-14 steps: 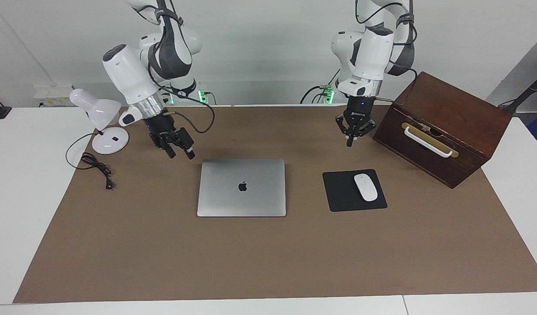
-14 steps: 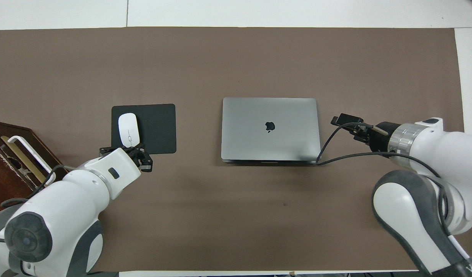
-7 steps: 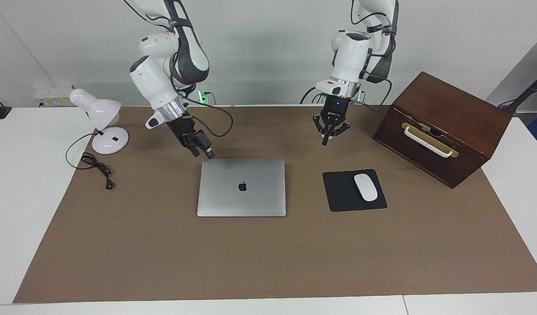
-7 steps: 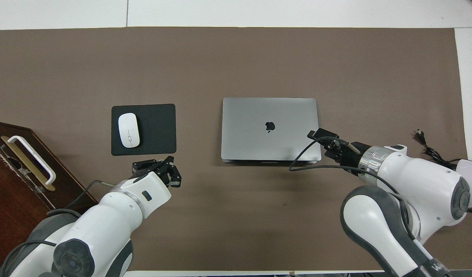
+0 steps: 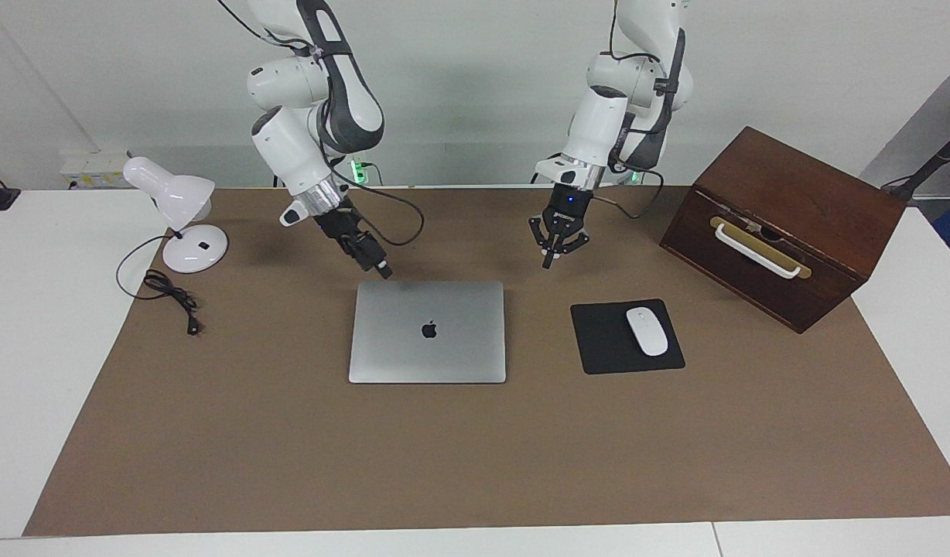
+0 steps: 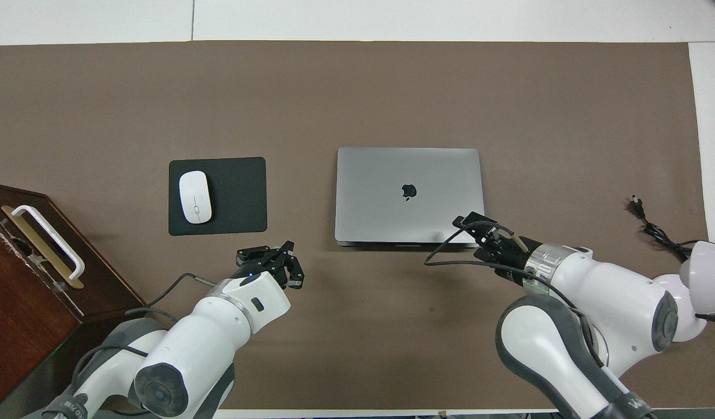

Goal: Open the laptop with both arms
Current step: 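Move the left gripper toward the laptop front while the right gripper approaches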

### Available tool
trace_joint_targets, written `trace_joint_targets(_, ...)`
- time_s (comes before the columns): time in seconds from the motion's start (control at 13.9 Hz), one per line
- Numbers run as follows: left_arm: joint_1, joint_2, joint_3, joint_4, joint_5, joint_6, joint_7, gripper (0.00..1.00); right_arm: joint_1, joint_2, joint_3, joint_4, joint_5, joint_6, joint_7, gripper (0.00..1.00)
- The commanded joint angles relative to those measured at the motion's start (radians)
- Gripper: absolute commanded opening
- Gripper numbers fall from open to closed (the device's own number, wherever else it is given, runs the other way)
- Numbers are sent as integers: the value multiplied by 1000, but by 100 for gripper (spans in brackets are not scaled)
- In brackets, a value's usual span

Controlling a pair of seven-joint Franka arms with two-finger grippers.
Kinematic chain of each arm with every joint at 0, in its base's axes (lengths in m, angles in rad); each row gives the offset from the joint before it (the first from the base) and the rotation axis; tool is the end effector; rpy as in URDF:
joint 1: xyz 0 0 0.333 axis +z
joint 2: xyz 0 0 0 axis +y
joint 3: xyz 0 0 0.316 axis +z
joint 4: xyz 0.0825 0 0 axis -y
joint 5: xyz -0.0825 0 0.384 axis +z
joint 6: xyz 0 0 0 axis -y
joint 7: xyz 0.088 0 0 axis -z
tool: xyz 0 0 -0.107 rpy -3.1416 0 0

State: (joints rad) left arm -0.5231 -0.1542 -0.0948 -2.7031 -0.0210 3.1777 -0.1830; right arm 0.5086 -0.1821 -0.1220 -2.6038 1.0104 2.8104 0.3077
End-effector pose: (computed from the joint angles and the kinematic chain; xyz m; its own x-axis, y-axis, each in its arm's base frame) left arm 0.3681 -0.2589 0.3504 0.7586 -0.2999 0.5784 -0.4333 -0.8952 0.1042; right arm 0.4266 0.1301 0.3423 0.6932 -0.7127 -0.1072 -0.6331 -0.5311 -0.5632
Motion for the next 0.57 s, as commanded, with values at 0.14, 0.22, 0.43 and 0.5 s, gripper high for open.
trace_joint_targets(0.14,-67,65,17,-14,-5,106,-6,0,66,30,2,-30,100,47,21,100)
trace_joint_targets(0.22,-80,79,17,-14,-5,132,-3,0,86,45,2,-30,123,79,19,100)
trace_joint_targets(0.43,-107,154,18,-14,-5,224,4,0,113,90,2,-25,163,127,7,100)
trace_joint_targets(0.5,-113,182,18,-15,-5,272,5,0,119,98,2,-24,166,132,5,100)
